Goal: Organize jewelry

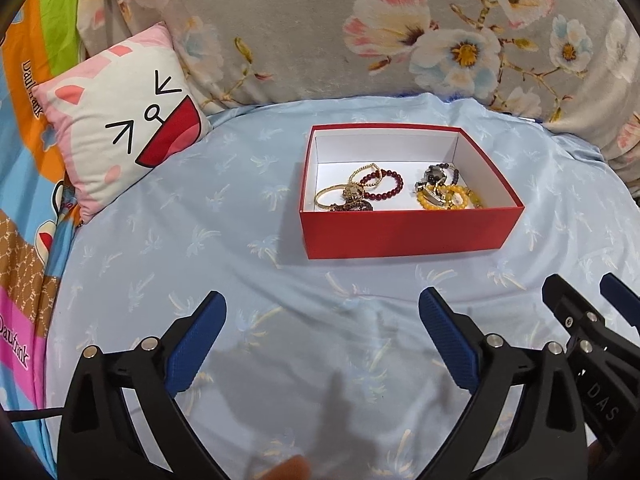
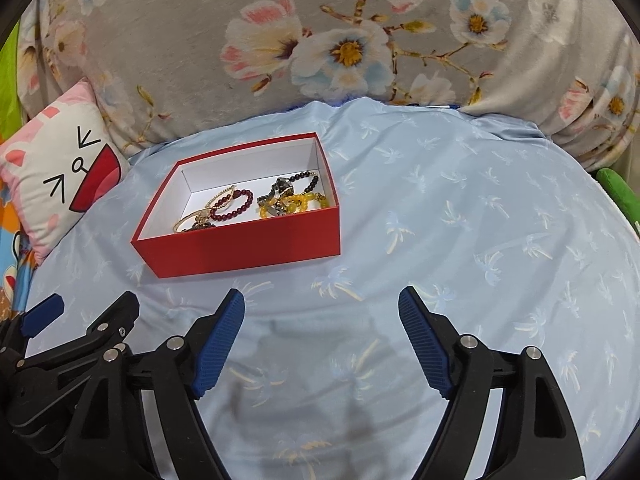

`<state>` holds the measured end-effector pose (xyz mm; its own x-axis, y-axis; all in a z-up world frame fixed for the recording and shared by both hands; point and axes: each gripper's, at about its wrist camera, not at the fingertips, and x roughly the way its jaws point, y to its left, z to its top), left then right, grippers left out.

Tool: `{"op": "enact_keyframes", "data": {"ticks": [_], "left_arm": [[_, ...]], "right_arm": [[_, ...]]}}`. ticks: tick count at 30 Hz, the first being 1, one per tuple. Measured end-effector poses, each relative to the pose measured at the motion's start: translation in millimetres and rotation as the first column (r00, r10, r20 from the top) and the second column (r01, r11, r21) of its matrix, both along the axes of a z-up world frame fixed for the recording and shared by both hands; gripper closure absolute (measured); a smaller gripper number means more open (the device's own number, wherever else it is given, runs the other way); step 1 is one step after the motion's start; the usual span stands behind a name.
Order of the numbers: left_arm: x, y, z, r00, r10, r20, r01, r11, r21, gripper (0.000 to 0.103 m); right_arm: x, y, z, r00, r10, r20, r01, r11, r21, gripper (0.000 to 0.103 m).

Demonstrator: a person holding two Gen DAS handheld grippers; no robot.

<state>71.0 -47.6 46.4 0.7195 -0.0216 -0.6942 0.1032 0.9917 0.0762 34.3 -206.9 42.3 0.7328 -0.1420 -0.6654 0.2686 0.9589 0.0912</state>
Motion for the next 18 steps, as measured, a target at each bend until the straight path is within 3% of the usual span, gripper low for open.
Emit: {"op": "enact_keyframes", "data": {"ticks": [4,18], "left_arm": [[-4.6,-0.6,1.3,1.0,-0.007,0.009,0.007,1.0,0.021,0.01],[-4.2,6.9,3.3,1.0,0.018,-0.005,-0.018,1.0,-0.016,0.009]], "right_arm": [[-1.3,1.3,0.6,1.0,-0.008,-0.012,0.007,0.999,-0.038,0.025],[-1.9,2.8,0.3,1.0,0.001,-0.012,-0.001,0.998,-0.056,0.021]]}}
